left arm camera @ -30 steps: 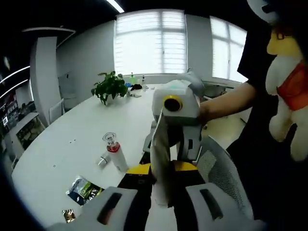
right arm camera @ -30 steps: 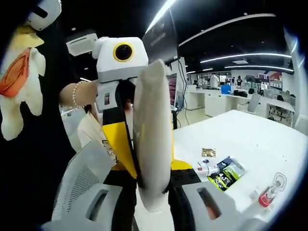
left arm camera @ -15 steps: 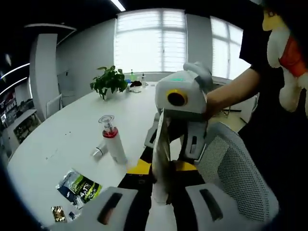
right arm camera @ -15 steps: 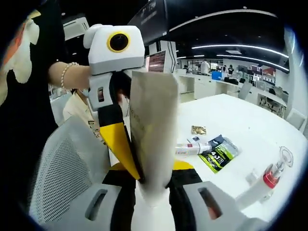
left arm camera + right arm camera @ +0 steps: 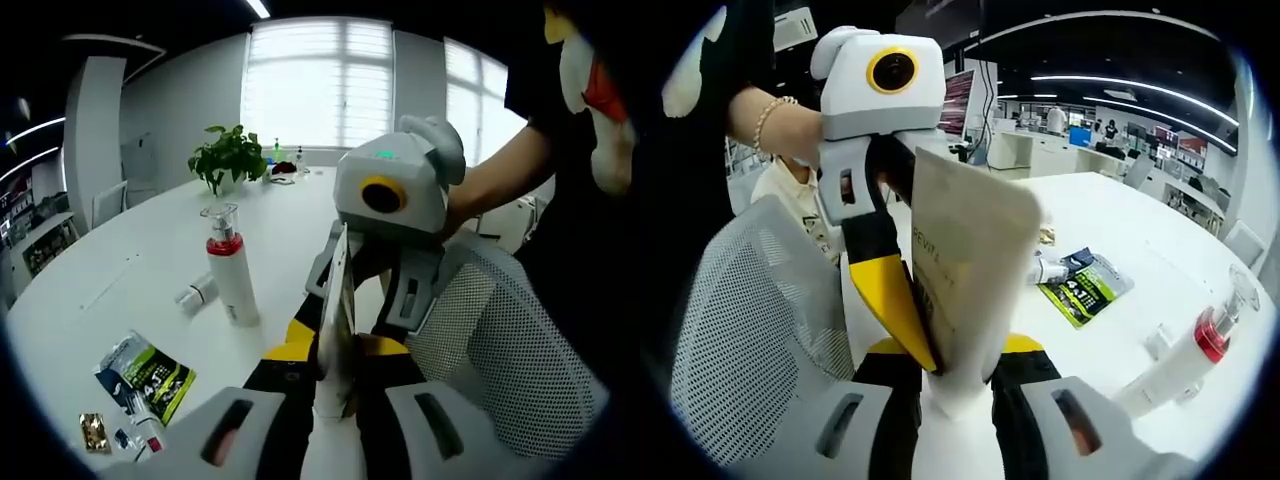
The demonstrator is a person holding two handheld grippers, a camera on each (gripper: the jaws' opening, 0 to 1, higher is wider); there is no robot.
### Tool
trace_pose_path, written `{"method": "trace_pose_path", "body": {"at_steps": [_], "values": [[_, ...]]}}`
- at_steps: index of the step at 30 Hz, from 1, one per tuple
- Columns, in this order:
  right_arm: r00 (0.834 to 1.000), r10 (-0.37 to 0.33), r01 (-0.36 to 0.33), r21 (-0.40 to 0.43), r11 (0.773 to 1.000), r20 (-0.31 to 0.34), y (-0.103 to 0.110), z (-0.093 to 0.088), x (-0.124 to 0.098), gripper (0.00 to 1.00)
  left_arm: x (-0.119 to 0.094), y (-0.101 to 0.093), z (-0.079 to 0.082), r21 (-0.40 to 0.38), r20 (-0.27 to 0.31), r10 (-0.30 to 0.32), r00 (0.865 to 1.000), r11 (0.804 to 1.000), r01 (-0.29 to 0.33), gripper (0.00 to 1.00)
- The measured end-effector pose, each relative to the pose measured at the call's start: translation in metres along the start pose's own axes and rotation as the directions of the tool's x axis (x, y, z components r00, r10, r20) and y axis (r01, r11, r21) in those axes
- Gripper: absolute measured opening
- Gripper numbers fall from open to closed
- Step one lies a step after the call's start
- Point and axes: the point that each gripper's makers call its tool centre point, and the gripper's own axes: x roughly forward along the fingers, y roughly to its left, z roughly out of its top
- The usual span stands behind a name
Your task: Arrange the skincare products in the storage area until every visible bottle or jar stands upright without overlapping.
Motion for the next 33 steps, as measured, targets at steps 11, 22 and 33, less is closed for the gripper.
{"method": "trace_pose_path", "body": {"at_steps": [11,22,33], "values": [[0.999,-0.038,0.038,0.003,0.999,0.005,-0.011,-0.002,0.001,0.27,0.003,0.008,0.001,0.054,0.001,0.015,1.0,0.998,-0.015,0.16],[0.99,-0.137,0.138,0.058,0.989,-0.028,-0.035,-0.022,-0.012,0.45,0.01,0.026,0.006,0.08,0.013,0.015,1.0,0.997,-0.016,0.16],[0.961,-0.274,0.275,0.151,0.95,-0.028,-0.065,-0.035,-0.038,0.7,0.027,0.059,0.016,0.101,0.018,0.031,0.999,0.994,-0.033,0.16]]}}
